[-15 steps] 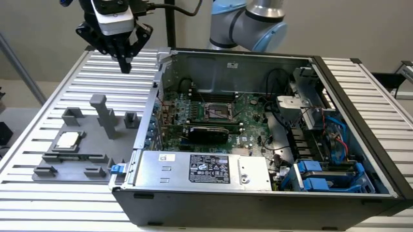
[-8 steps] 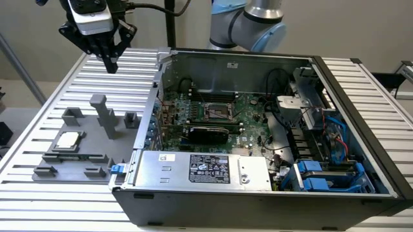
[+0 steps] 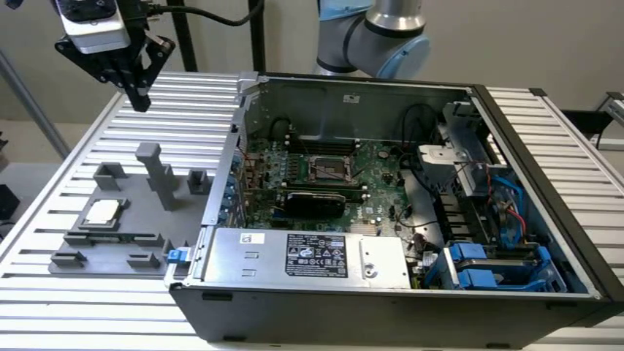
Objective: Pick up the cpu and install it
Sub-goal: 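Reach for the cpu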
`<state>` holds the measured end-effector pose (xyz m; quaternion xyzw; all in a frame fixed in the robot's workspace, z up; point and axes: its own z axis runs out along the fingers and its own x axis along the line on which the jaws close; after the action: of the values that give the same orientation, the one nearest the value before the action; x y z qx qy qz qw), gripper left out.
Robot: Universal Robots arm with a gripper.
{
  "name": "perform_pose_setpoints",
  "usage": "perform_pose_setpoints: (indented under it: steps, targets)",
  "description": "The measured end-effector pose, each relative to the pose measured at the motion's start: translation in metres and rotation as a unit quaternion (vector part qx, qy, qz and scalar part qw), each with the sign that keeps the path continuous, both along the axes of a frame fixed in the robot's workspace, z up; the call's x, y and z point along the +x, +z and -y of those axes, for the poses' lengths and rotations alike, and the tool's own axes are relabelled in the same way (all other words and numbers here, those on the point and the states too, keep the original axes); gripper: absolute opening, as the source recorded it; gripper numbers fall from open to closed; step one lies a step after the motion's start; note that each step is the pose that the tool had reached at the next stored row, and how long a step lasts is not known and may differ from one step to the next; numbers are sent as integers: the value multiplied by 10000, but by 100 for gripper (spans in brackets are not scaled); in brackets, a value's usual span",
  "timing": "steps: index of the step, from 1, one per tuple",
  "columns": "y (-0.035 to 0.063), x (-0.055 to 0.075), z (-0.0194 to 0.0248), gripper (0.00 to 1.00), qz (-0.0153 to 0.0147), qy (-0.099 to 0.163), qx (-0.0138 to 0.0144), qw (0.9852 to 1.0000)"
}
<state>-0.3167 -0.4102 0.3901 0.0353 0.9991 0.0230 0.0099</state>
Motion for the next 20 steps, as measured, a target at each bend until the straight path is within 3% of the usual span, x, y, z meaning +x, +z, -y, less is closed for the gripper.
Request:
perform_pose_setpoints:
  steps: [20]
  targets:
    - [-202, -910, 8, 11, -4, 0, -71, 10000]
